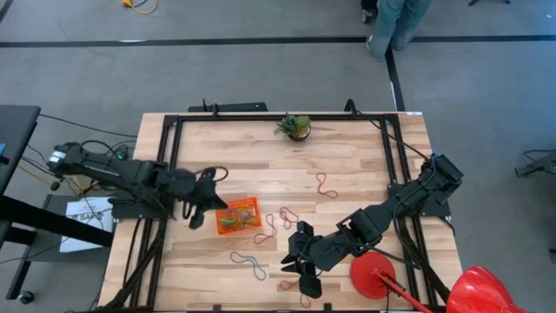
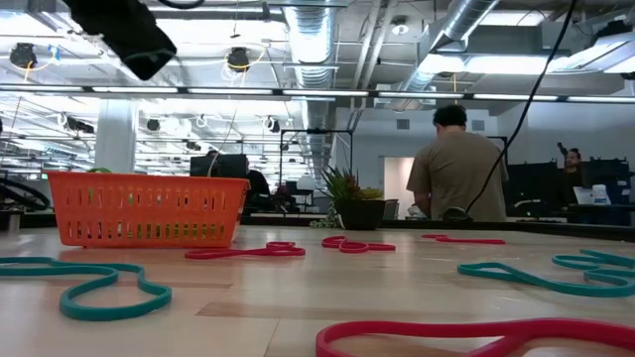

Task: Pick and place rubber bands into bin
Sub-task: Put the blue rubber band into the orange container

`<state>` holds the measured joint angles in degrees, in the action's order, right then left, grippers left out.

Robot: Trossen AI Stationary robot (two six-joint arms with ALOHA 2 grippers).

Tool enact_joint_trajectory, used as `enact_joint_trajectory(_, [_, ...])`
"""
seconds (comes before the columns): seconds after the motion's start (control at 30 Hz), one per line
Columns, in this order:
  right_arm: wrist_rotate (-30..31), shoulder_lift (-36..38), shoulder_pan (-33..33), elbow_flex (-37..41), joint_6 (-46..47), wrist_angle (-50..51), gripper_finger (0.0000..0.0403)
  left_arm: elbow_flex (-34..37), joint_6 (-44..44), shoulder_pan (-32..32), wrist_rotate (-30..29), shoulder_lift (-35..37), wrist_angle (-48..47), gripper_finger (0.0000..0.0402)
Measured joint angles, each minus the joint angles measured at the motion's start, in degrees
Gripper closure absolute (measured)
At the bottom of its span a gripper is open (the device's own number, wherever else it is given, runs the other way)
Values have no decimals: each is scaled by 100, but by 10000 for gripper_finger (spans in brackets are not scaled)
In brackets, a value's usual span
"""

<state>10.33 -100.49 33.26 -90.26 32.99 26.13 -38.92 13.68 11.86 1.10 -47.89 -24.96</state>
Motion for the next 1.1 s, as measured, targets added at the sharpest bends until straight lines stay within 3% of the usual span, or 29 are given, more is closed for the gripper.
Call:
enact_joint_trajectory(0.23, [-2, 0, 0, 0, -2, 1, 326, 0, 397, 663, -1299, -479, -236, 401])
enact_joint_trajectory(0.33, [-2, 0, 0, 0, -2, 2, 326, 0, 412, 680, -1494, -814, -278, 401])
enact_joint_trajectory(0.73, [0, 0, 0, 0, -2, 15, 326, 0, 182, 673, -1119, -2169, 77, 401])
enact_joint_trajectory(1.1, [-2, 0, -2, 1, -4, 18, 326, 0, -425, 664, -907, -2728, 425, 401])
